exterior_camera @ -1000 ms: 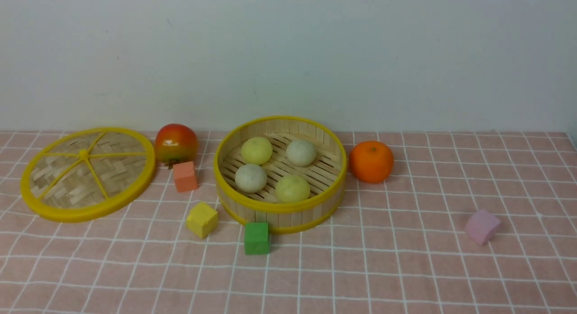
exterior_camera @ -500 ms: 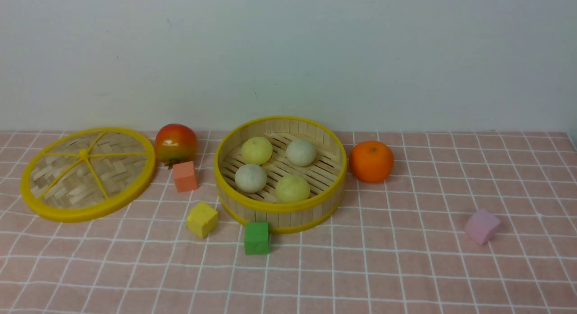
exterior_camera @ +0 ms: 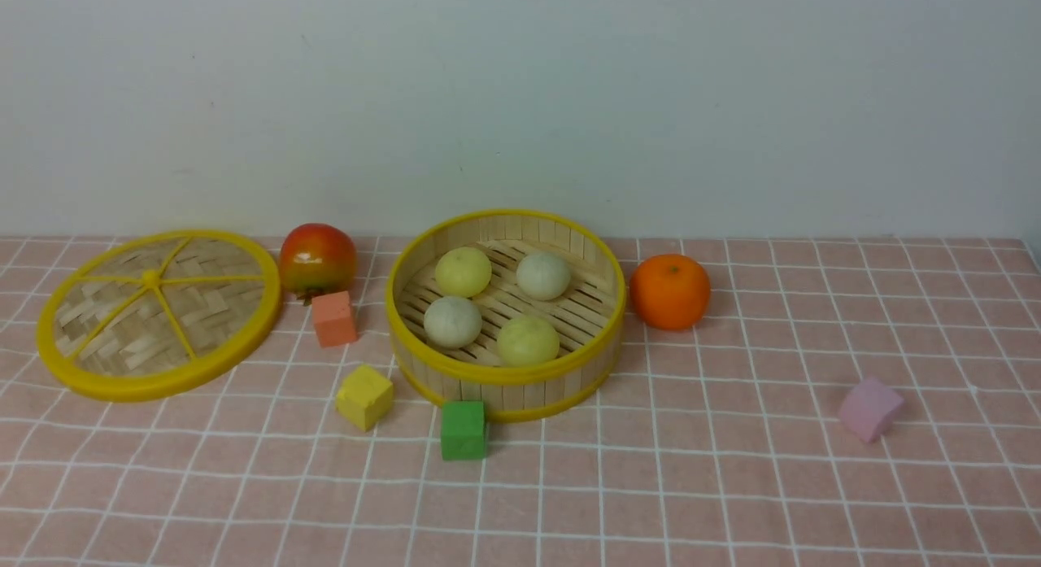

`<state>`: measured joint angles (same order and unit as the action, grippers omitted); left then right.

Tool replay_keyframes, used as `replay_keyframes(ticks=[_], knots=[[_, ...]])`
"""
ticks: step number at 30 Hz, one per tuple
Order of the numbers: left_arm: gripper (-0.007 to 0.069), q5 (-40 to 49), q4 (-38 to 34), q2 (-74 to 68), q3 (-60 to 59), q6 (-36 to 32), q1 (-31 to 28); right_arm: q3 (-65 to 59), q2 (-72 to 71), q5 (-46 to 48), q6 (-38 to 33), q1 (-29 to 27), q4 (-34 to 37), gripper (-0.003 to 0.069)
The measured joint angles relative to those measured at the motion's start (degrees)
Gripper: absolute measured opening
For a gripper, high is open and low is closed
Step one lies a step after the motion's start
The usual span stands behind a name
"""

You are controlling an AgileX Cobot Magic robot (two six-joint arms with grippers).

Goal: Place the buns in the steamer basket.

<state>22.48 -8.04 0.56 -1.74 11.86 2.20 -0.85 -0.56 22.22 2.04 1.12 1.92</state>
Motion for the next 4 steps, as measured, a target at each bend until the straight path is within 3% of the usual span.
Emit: replay_keyframes(ticks=[4], knots=[[-0.0001,0.00,0.00,0.00,0.00,0.00,0.00,0.00,0.00,0.00,0.00,0.00,0.00,0.0089]])
